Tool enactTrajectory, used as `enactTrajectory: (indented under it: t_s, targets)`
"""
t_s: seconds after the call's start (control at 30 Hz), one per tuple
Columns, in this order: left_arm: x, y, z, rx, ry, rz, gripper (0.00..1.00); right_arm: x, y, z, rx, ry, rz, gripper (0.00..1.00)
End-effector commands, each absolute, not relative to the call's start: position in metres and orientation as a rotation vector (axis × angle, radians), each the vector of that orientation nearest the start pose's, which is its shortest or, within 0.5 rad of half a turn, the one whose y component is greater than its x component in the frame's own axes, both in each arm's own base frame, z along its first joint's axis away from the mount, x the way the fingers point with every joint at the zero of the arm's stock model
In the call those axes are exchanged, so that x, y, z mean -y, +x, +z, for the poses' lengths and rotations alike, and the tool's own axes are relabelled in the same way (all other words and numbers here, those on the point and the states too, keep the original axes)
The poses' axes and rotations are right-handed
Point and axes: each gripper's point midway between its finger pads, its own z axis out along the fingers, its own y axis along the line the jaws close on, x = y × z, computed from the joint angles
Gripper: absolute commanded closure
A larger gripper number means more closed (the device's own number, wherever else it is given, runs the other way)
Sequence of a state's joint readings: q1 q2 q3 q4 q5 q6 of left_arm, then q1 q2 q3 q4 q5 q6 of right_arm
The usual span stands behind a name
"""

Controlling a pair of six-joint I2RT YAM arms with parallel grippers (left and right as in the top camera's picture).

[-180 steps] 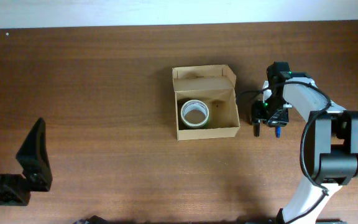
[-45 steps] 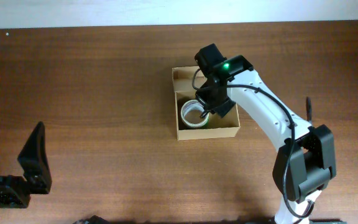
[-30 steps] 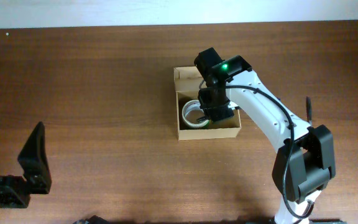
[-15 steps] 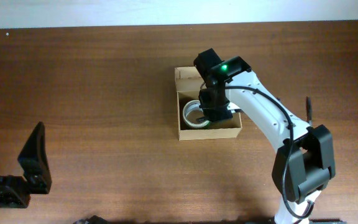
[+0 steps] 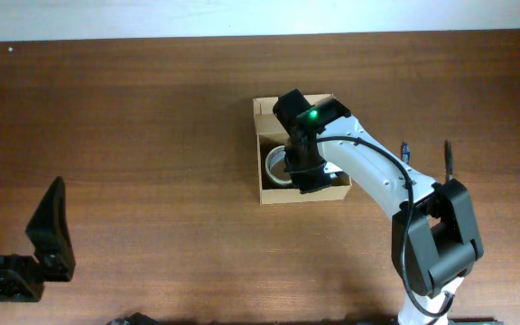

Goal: Pack container
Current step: 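Open the right gripper to release the Sharpie and lift away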

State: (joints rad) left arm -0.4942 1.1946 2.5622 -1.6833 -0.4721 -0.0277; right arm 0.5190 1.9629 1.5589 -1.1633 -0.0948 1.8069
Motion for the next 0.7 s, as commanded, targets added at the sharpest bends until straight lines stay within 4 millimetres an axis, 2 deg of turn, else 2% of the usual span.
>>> enactTrajectory:
  t_s: [0.0, 0.2, 0.37, 0.47, 0.6, 0.67]
  targets:
    - [-0.007, 0.152, 0.537, -1.861, 0.109, 0.087, 0.01, -0.196, 0.311, 0.066, -2.573, 1.934, 0.031, 0.77]
    - [-0.005, 0.157, 0.532, -1.883, 0.119, 0.098, 0.01, -0.201, 0.318, 0.066, -2.601, 1.873, 0.083, 0.76]
    - [-0.004, 0.158, 0.534, -1.876, 0.116, 0.095, 0.01, -0.207, 0.326, 0.075, -2.624, 1.818, 0.164, 0.83]
    - [-0.004, 0.159, 0.534, -1.876, 0.116, 0.094, 0.01, -0.213, 0.338, 0.095, -2.633, 1.733, 0.262, 0.87]
    - [-0.004, 0.159, 0.534, -1.874, 0.115, 0.093, 0.01, -0.224, 0.354, 0.131, -2.656, 1.562, 0.411, 0.87]
    - [-0.004, 0.159, 0.534, -1.874, 0.115, 0.094, 0.01, -0.231, 0.36, 0.152, -2.673, 1.461, 0.496, 0.83]
